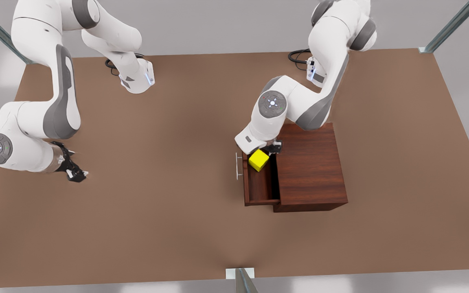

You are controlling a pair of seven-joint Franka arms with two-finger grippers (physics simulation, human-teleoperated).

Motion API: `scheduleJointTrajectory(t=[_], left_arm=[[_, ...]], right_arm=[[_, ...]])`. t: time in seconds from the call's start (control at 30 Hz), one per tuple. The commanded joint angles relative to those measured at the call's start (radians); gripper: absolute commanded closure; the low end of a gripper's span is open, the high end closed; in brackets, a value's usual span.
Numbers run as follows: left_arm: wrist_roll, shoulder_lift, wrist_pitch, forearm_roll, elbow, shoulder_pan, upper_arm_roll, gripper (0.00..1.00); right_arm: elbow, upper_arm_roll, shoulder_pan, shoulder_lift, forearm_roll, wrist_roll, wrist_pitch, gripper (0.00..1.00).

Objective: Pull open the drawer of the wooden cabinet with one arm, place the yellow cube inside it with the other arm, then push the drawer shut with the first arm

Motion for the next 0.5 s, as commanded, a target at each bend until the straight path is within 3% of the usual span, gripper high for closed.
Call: scheduleJointTrajectory(t=[0.0,0.17,0.47], left_arm=[[-0.875,0.063,0.186,0.100,0.039,-0.084,0.002,0.00],[-0.973,0.248,0.433,0.167,0.134,-0.174,0.016,0.00],[-0.898,0.310,0.484,0.167,0.134,-0.142,0.068,0.00]], right_arm=[[0.000,0.000,0.002,0.007,-0.041,-0.931,0.005,0.00],[0.000,0.000,0.000,0.023,-0.030,-0.934,0.006,0.00],[0.000,0.000,0.002,0.029,-0.032,-0.922,0.006,0.00]])
